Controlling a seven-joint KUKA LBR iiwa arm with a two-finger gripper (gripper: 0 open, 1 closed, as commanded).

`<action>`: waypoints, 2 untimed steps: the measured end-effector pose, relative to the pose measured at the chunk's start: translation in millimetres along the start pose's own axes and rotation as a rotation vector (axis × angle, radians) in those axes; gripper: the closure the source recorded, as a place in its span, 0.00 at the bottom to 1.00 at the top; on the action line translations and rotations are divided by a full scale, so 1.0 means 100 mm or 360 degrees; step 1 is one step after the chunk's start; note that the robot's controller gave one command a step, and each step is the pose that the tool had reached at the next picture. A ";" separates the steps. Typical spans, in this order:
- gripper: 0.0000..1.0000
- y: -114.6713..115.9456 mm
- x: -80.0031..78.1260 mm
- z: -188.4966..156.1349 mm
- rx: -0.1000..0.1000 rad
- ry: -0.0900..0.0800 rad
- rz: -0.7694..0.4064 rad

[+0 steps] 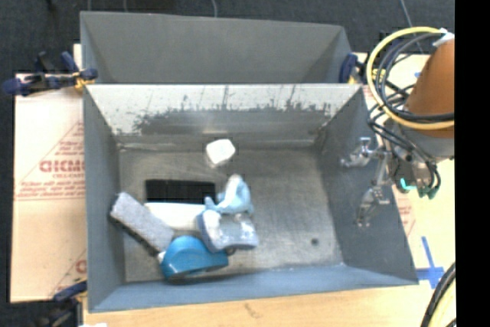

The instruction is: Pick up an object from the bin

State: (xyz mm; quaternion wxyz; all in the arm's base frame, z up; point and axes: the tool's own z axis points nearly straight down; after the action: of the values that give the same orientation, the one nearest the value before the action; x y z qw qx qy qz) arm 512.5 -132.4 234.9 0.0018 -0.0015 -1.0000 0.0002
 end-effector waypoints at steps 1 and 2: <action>0.00 0.01 -0.02 -0.04 0.0002 -0.0012 -0.0006; 0.00 0.29 -0.12 0.50 0.0003 -0.0015 -0.0257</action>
Offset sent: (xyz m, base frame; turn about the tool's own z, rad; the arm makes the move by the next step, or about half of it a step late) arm 0.0297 0.0893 -0.1649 -0.4926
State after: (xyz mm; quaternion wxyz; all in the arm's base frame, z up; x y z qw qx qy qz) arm 524.1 -103.7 184.5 -0.0031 0.0790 -0.9969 0.0011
